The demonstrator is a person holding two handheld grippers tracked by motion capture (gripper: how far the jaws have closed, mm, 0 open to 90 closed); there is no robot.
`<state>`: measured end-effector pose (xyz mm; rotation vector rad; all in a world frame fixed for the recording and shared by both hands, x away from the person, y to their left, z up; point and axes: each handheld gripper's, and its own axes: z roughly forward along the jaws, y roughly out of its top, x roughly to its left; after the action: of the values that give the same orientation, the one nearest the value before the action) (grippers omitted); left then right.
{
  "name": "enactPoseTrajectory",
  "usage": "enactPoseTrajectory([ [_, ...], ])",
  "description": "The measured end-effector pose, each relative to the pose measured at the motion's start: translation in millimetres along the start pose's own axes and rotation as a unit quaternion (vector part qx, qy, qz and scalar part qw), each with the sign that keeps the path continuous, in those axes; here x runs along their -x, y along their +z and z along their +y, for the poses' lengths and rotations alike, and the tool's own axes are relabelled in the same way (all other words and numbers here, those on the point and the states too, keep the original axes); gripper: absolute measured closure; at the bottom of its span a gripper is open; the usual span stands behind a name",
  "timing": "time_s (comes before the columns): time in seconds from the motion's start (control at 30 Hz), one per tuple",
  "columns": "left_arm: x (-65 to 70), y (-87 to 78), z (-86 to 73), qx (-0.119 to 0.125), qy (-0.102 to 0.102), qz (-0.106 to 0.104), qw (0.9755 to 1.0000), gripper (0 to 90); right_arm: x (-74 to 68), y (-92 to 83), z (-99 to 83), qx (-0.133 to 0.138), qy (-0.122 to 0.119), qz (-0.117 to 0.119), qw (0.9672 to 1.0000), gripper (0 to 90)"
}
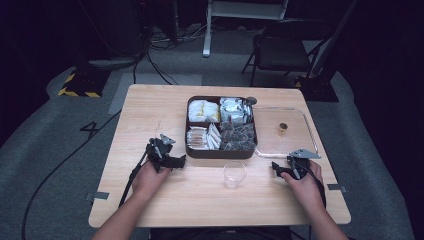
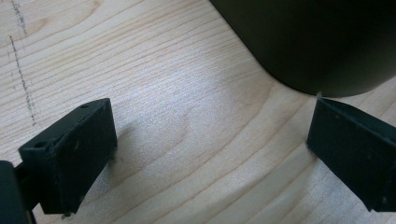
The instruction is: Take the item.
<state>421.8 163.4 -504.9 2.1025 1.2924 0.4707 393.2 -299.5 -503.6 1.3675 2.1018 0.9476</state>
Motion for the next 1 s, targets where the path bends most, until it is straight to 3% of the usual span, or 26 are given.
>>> enactPoseTrajectory([
  [0.67, -0.2, 0.2, 0.3, 0.0, 0.0, 0.001, 1.0, 1.8, 0.7, 0.7, 0.8, -0.001, -0.004, 0.003, 1.0, 28.3],
  [0.8, 0.0, 0.3, 0.3, 0.001, -0.001, 0.001, 1.0, 1.8, 1.4, 1.9, 2.4, 0.002, -0.005, 0.005, 1.0, 34.2],
  [0.9, -0.2, 0.2, 0.3, 0.0, 0.0, 0.001, 1.0, 1.8, 1.2, 0.8, 8.9, -0.014, -0.013, 0.01, 0.9998, 41.3],
  [1.0, -0.2, 0.2, 0.3, 0.0, 0.0, 0.001, 1.0, 1.8, -2.6, -2.4, 16.8, 0.001, -0.005, 0.021, 0.9998, 43.1],
])
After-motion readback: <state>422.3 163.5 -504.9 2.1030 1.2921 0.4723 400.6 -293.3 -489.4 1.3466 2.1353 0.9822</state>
